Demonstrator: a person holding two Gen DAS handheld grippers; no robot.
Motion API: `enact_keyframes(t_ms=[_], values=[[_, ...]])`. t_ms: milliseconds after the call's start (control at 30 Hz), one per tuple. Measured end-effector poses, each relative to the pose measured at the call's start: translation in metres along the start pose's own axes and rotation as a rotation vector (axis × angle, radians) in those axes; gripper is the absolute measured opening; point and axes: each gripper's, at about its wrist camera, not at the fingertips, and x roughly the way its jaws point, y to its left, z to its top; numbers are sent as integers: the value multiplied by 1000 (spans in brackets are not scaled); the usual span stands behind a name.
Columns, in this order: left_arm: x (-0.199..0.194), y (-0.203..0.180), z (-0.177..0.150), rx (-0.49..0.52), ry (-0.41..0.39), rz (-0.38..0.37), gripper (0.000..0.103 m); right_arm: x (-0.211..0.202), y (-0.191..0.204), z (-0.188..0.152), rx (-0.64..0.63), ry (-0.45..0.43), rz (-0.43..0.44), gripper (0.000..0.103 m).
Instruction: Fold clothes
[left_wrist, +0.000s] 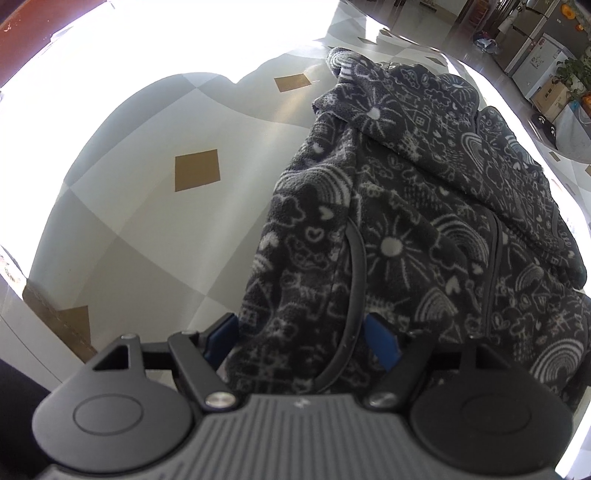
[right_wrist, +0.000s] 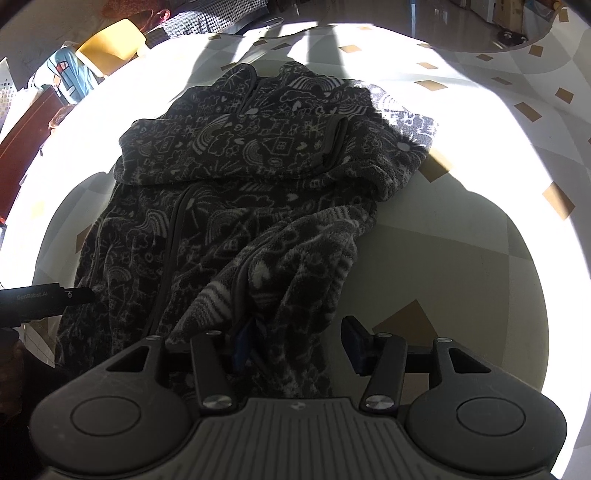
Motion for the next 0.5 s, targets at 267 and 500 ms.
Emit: enact_keyframes(t_ms=[267,500], values=[[3,-6,-4,33,17,-1,78,14,10,-11,-79,66,2,55],[4,-1,-3,8,19,4,79,26,-2,-12,-34,96,-83,55]])
